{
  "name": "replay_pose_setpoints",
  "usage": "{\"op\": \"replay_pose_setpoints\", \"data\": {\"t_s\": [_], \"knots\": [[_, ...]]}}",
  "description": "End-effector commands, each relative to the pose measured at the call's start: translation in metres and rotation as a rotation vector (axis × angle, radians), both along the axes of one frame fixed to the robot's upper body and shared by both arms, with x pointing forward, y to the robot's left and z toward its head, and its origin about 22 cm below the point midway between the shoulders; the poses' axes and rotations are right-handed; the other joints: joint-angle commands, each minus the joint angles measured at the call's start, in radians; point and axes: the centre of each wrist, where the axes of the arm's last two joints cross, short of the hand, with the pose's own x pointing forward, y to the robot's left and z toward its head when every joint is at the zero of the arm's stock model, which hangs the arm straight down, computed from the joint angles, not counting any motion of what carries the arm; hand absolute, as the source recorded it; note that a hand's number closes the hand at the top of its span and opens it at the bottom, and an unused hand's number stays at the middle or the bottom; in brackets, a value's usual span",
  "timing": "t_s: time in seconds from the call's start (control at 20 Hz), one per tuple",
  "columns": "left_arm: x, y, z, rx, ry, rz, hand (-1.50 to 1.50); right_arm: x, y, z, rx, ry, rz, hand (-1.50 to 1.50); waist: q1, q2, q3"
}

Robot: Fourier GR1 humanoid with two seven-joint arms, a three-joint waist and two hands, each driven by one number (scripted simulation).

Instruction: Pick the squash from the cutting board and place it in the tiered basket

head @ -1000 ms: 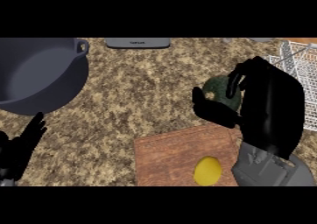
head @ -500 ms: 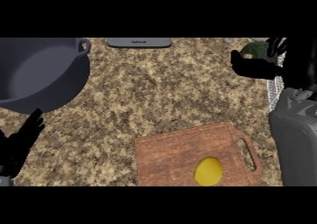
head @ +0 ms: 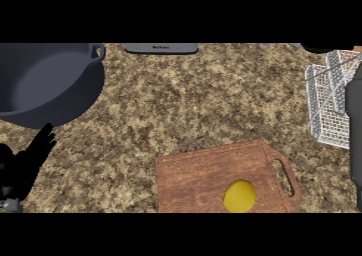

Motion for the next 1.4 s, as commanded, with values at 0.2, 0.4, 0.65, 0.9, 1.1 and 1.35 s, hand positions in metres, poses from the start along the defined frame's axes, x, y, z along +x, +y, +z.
{"op": "replay_pose_setpoints", "data": {"t_s": [0.2,0.4,0.65,0.9,1.1,1.35], "knots": [[0.006,0.009,-0.002,-0.012,0.000,0.018,0.00,0.034,-0.050,-0.003,0.043,-0.010,0.031,1.50,-0.006,-0.001,-0.001],[-0.004,-0.005,-0.004,-0.005,0.002,-0.019,0.00,0.023,-0.083,0.005,-0.557,0.172,-0.136,1.50,0.006,0.006,-0.003],[-0.002,-0.015,-0.003,-0.025,0.014,-0.031,0.00,0.034,-0.100,0.019,-0.728,0.243,-0.132,1.50,0.025,0.009,-0.001],[0.001,-0.011,0.009,-0.005,0.013,-0.003,0.00,0.043,-0.118,0.020,-0.756,0.246,-0.092,1.50,0.017,0.004,0.000],[0.004,0.007,-0.009,0.013,-0.001,-0.004,0.00,0.043,-0.125,0.035,-0.831,0.297,-0.055,1.50,0.005,0.004,-0.001],[0.002,0.007,0.005,-0.028,-0.012,-0.015,0.00,0.053,-0.122,0.029,-0.816,0.374,-0.058,1.50,0.016,0.004,0.000]]}}
